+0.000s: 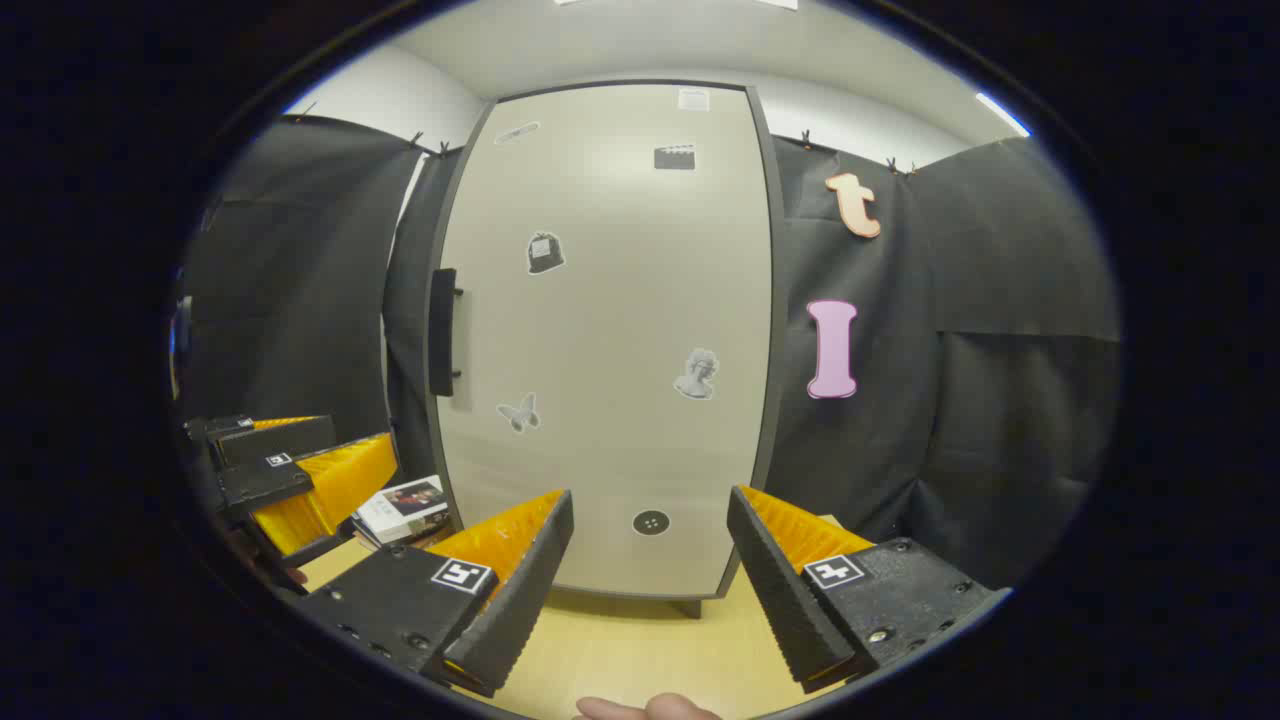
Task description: Open the cabinet door with the right hand, grasp the bottle in the cabinet with the left hand and place it on the coaster, then close the cabinet door with the right hand.
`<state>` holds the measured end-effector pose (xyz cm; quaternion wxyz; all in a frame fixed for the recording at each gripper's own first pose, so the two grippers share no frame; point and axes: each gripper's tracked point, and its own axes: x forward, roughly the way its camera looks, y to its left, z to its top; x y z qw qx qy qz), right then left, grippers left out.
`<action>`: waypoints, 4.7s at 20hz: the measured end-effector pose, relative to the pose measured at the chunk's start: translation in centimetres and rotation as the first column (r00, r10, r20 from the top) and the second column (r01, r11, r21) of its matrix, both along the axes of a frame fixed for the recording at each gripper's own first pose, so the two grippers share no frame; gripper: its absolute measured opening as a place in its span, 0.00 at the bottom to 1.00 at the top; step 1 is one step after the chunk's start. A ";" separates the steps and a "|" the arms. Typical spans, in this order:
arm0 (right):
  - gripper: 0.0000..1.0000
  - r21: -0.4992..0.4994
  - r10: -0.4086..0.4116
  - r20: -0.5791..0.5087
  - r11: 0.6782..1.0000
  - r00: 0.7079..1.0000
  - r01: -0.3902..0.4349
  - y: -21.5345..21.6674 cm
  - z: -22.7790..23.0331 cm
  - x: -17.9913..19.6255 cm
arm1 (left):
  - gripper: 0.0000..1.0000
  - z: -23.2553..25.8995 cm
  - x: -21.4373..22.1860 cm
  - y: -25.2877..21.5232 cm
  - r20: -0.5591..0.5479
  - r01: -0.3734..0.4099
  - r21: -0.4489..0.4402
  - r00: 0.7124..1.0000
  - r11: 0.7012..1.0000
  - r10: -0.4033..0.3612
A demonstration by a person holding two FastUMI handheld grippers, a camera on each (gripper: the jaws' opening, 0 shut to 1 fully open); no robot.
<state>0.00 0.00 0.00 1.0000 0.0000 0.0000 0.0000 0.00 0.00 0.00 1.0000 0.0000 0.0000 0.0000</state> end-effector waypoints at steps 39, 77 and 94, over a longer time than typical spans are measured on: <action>0.98 -0.001 0.232 0.104 0.972 0.967 -0.233 7.9 5.9 4.6 | 0.95 1.0 -6.1 5.2 0.008 -0.087 -0.034 0.996 0.996 0.087; 0.24 -0.129 0.357 0.014 0.927 0.934 -0.352 21.8 4.5 12.3 | 0.95 -6.6 -19.7 14.3 -0.161 -0.299 -0.043 0.944 0.953 0.288; 0.23 -0.072 0.458 -0.019 0.886 0.889 -0.458 16.2 3.2 0.8 | 0.95 -8.5 -17.8 11.4 -0.182 -0.151 -0.006 0.972 0.989 0.147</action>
